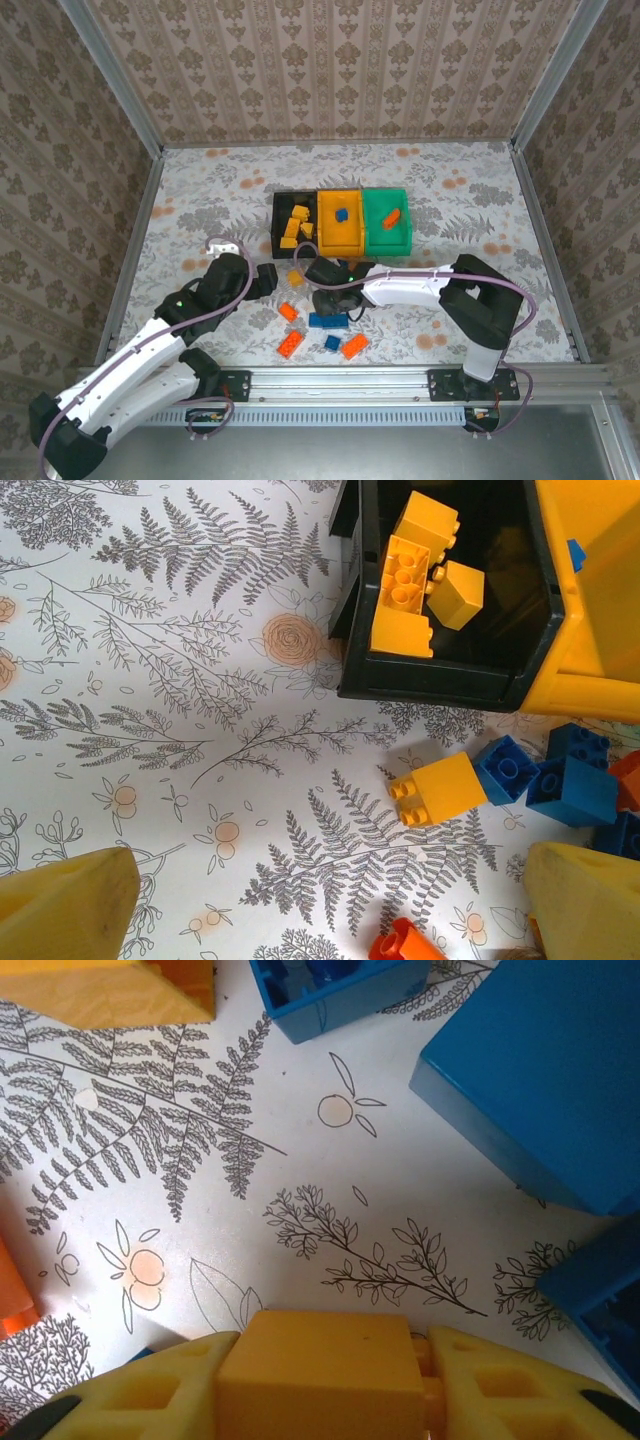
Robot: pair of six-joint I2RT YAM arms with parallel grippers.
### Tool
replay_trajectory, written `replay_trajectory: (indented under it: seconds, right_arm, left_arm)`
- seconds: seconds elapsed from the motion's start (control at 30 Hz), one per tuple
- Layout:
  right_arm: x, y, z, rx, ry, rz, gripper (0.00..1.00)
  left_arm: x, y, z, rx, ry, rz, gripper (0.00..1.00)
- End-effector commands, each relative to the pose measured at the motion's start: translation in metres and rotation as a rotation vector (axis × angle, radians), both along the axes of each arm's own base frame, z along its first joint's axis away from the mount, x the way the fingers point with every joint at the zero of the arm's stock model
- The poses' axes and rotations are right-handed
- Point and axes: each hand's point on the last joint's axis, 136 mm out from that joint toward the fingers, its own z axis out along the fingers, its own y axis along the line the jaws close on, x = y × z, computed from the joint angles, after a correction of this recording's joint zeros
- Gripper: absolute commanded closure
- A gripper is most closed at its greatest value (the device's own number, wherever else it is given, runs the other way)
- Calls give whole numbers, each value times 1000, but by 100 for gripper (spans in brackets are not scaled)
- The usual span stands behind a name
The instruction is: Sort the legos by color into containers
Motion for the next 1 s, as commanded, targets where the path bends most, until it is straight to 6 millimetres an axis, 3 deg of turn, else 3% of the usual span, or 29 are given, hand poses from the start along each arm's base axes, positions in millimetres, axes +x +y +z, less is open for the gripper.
replay_trajectory:
  seconds: [0.0,0.2,0.33,0.53,0.77,0.83,0.97]
  right_arm:
    - [13,10,41,58,-83,16,63]
    - [47,32,108,181,-176,36,64]
    - [84,50,128,211,-209,25,64]
    - [147,69,122,215,-212,-22,63]
    - [194,83,100,227,-188,-82,59]
    - [200,87,101,233,-190,-80,54]
    - [205,91,113,253,-209,-73,34]
  left_arm:
    - [-2,5,-3,-2,5,18,0]
    - [-4,5,-3,-19,3,15,0]
    - [-7,1,-6,-37,21,-2,0]
    - [-13,-4,-13,-59,52,-28,0]
    - [-19,-15,-27,-87,100,-79,0]
    - [-20,-18,-29,-81,114,-95,1]
    - [-22,-25,-33,-71,137,-143,1]
